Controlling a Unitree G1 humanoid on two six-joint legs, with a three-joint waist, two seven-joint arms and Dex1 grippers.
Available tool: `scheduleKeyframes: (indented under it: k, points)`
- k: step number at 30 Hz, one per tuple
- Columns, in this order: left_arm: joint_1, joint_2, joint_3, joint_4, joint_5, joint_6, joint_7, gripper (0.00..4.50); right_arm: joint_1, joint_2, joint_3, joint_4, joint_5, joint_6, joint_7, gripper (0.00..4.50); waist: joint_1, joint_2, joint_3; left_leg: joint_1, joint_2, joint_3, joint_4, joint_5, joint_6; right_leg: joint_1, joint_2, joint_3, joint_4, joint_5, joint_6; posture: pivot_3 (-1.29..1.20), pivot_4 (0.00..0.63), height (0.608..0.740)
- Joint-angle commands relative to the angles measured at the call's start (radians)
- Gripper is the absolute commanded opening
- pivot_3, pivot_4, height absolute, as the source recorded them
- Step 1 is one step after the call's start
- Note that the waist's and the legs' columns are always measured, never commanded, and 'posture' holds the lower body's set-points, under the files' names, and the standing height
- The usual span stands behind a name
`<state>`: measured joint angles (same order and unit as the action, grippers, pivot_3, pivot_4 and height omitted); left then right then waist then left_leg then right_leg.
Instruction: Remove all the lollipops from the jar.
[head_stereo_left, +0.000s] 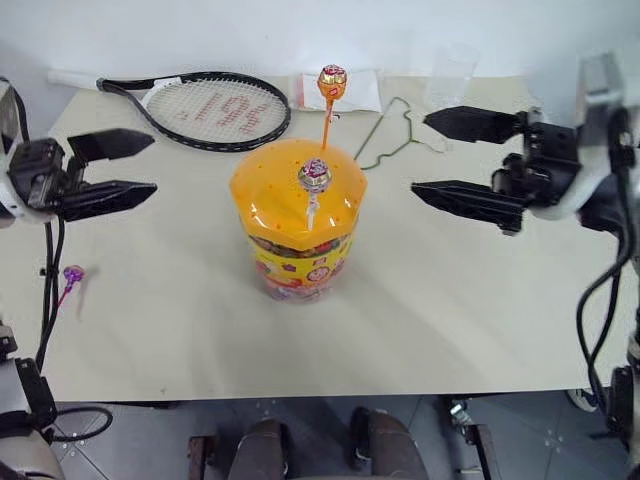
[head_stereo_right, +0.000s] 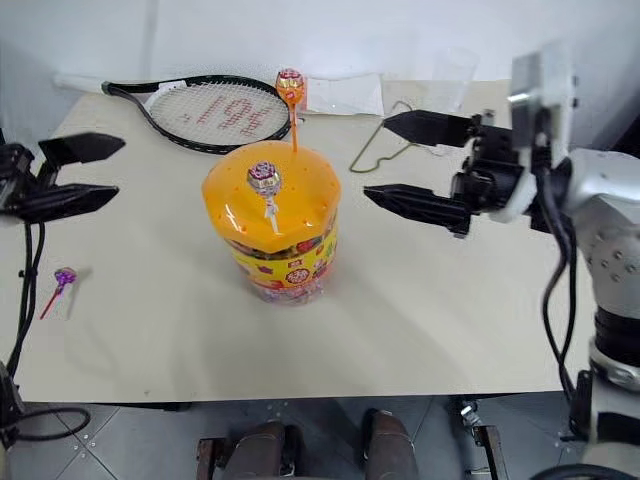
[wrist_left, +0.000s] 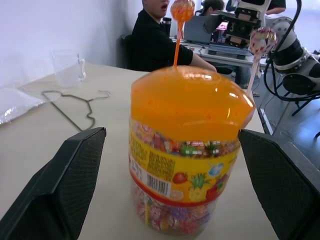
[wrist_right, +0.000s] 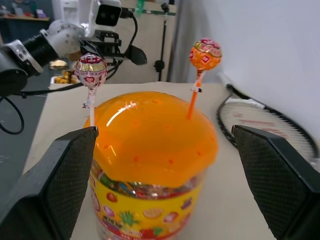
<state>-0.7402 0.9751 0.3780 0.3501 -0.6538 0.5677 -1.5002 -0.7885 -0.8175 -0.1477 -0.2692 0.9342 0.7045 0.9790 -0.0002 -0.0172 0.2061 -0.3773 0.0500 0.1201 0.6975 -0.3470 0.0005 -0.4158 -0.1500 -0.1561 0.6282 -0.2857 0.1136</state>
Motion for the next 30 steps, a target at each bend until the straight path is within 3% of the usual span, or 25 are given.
scheduleKeyframes:
  k: [1,10,20,23,30]
  points:
    - [0.038,0.018,0.037,-0.055,-0.047,-0.025,-0.053,4.49,0.000,0.009,0.009,-0.083,0.031,0.030,-0.007,4.50,0.000,0.000,0.000,0.000,0.000,0.000,0.000,-0.001,0.001,0.000,0.000,0.000,0.000,0.000,0.000,0.00,0.150,0.740]
    - [0.086,0.034,0.039,-0.070,-0.090,-0.039,-0.068,4.49,-0.053,0.079,0.151,-0.146,-0.015,0.070,-0.010,4.50,-0.004,0.000,0.000,0.000,0.000,0.000,0.001,-0.002,0.000,0.000,0.000,0.000,0.000,0.000,0.000,0.00,0.150,0.740]
    - [0.120,0.027,0.044,-0.097,-0.112,-0.056,-0.050,4.49,-0.145,0.207,0.275,-0.084,-0.123,0.001,0.070,4.50,-0.004,0.000,0.000,0.000,0.000,0.001,0.001,-0.002,0.000,-0.001,0.000,0.000,0.000,0.000,0.000,0.00,0.150,0.740]
    - [0.134,0.021,0.051,-0.115,-0.125,-0.056,-0.040,4.50,-0.166,0.235,0.289,-0.062,-0.149,-0.004,0.079,3.95,-0.004,0.000,0.000,0.000,0.000,0.000,0.001,-0.002,0.000,-0.001,0.000,0.000,0.000,0.000,0.000,0.00,0.150,0.740]
    - [0.158,0.022,0.062,-0.132,-0.146,-0.058,-0.040,4.50,-0.188,0.279,0.274,-0.020,-0.182,-0.029,0.090,1.78,-0.005,0.000,0.000,0.000,0.000,0.000,0.000,-0.002,0.000,-0.001,0.000,0.000,0.000,0.000,0.000,0.00,0.150,0.740]
